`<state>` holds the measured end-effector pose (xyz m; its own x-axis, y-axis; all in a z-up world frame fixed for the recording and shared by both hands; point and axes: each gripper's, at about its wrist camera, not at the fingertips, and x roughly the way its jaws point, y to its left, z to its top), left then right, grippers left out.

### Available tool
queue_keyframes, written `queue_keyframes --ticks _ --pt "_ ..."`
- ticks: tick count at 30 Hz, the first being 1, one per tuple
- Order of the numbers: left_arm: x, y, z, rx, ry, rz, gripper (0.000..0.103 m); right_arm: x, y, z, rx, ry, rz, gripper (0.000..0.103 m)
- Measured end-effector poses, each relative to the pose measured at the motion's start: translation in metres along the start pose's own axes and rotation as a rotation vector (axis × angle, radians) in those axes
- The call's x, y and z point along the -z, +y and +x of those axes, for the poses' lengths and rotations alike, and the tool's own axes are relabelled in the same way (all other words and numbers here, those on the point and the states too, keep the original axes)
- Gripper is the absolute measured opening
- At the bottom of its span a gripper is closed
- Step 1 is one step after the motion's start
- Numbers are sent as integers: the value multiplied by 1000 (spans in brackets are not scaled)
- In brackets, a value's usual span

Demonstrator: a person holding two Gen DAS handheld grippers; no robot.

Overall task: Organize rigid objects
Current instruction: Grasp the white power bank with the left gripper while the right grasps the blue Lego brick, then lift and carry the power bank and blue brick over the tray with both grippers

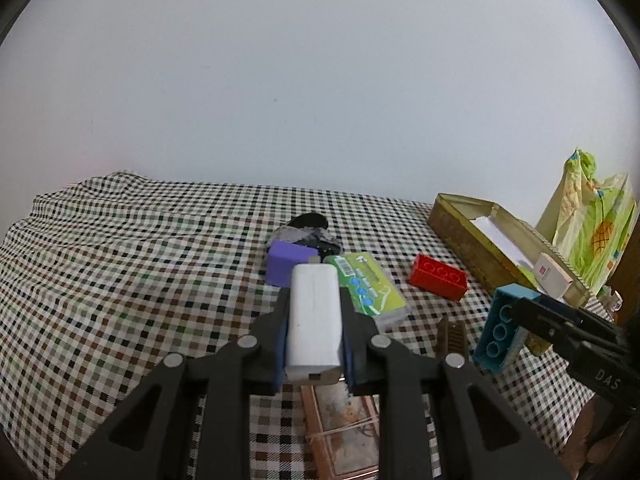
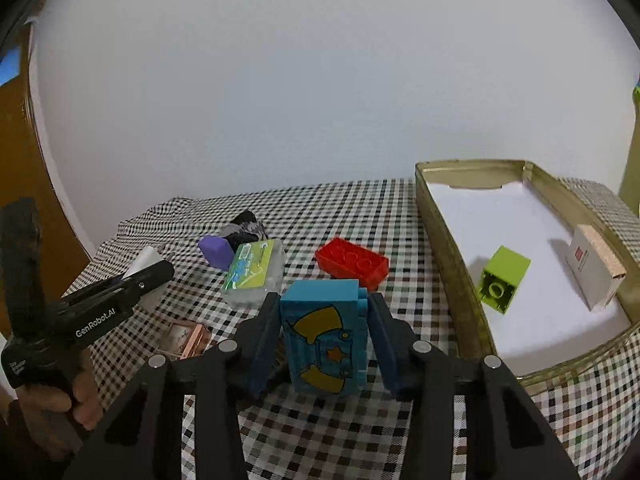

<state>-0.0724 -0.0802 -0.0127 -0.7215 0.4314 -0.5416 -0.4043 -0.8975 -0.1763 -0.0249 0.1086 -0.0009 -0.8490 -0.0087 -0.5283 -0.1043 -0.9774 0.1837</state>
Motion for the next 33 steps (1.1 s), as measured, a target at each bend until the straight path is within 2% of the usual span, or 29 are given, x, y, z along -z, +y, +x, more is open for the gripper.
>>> queue_keyframes --ticks 5,9,15,25,33 --pt "0 -4 -3 8 -25 11 20 -6 -6 -13 -35 -68 18 46" --pt "-2 -13 -7 -8 -62 41 20 -12 -17 -25 -18 -132 34 46" --pt "-4 -36 -8 15 -80 36 20 -24 -44 -39 10 -206 79 46" --pt "-16 -97 -2 62 -112 78 20 -36 -107 -56 76 -285 133 46" --pt "-25 -152 7 130 -119 116 20 -44 -166 -61 120 -302 207 46"
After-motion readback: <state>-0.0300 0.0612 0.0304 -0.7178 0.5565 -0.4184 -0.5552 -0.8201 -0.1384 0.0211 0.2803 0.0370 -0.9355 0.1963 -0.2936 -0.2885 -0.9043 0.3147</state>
